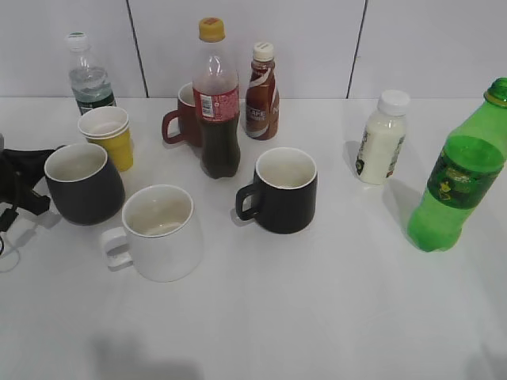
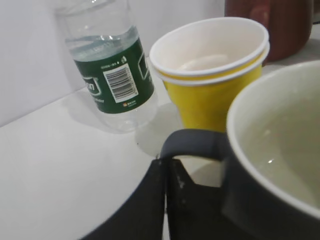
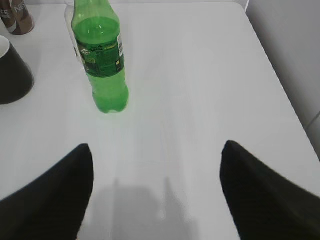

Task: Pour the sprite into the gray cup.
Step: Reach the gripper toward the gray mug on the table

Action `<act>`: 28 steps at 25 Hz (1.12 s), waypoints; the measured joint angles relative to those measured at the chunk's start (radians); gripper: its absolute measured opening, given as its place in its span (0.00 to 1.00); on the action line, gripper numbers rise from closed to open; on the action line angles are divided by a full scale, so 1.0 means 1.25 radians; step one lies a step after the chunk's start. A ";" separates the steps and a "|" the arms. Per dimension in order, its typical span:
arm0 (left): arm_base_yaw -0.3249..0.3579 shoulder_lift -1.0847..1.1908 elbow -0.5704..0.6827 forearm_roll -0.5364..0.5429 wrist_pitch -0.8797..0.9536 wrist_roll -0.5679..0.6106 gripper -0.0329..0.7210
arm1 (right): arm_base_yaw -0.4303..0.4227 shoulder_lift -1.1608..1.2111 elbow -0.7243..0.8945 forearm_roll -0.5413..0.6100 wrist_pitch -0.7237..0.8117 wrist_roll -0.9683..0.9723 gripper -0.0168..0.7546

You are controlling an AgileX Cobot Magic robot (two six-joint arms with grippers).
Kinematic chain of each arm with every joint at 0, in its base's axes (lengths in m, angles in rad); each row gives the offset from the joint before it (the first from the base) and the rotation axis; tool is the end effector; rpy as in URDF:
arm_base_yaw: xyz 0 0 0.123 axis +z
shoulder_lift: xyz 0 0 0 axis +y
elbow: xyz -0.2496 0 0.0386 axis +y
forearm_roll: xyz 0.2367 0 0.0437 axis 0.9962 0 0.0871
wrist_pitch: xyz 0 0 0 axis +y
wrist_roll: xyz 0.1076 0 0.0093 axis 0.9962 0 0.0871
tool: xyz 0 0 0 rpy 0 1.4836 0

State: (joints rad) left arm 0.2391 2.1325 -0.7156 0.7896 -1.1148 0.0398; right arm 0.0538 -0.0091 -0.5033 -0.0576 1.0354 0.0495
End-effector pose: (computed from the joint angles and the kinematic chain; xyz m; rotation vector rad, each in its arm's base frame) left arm 0.3298 0.0096 0.0565 0.6392 1.7417 -0.1873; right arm 0.0330 -0.0036 0.2679 -0.0021 2.0053 -0.0024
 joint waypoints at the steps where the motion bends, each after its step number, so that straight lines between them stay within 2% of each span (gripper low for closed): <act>1: 0.000 0.000 0.000 0.001 -0.001 0.000 0.04 | 0.000 0.000 0.000 0.000 0.000 0.000 0.79; 7: 0.000 -0.003 0.016 0.000 -0.002 0.000 0.04 | 0.000 0.000 0.000 0.000 0.000 0.001 0.79; 19: -0.001 -0.046 0.182 0.034 -0.056 0.000 0.06 | 0.000 0.000 0.000 0.000 0.000 0.001 0.79; 21: -0.001 -0.046 0.192 0.005 -0.062 0.000 0.10 | 0.000 0.000 0.000 0.000 0.000 0.001 0.79; 26: -0.001 -0.046 0.192 -0.052 -0.072 0.000 0.38 | 0.000 0.000 0.000 0.000 0.000 0.000 0.79; 28: -0.001 -0.046 0.192 -0.065 -0.073 0.000 0.43 | 0.000 0.000 0.000 0.000 0.000 0.000 0.79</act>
State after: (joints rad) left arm 0.2379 2.0752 -0.4753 0.7077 -1.2058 0.0398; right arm 0.0538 -0.0091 -0.5033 -0.0576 1.0354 0.0501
